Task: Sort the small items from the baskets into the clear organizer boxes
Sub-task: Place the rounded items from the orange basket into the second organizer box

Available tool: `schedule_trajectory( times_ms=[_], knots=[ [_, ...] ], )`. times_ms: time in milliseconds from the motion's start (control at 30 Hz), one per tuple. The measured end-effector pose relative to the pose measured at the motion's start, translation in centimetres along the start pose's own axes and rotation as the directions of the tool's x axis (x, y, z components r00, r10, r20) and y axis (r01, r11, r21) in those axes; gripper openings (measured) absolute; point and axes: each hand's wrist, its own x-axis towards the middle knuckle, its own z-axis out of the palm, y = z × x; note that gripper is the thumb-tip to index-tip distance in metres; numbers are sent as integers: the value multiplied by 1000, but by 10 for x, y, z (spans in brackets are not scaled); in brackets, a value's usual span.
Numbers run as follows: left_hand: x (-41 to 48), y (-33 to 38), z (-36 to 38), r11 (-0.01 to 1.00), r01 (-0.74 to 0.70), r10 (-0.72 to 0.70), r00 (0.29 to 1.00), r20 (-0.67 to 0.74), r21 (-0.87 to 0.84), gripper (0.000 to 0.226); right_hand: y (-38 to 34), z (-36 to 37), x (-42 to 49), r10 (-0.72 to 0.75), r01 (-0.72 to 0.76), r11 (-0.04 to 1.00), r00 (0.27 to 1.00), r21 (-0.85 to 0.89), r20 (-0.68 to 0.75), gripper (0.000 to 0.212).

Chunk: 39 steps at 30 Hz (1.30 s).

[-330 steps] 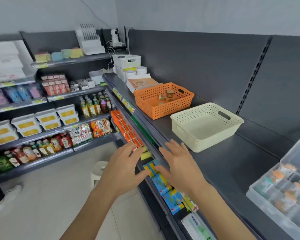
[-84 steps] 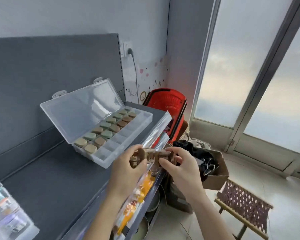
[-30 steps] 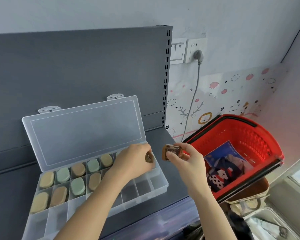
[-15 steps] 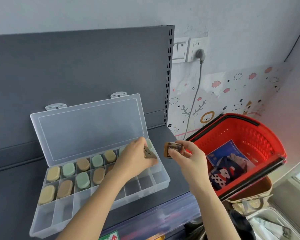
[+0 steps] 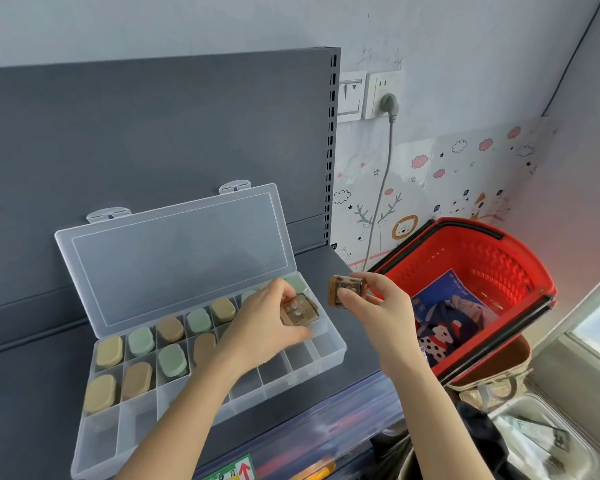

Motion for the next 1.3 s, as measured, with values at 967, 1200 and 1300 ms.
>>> schedule_trajectory(
  times_ms=[967,1200,1300],
  knots=[
    [16,9,40,898,-263,192,956,222,353,76,2,-17,0,145,-143,960,989,242,10,16],
    [6,1,37,940,-225,196,971,135,258,73,4,-20,-6,186,-192,939,981,286,47,16],
    [2,6,20,983,-179,178,983,41,32,76,-2,-20,-9,161,-212,920,972,330,174,20]
  ],
)
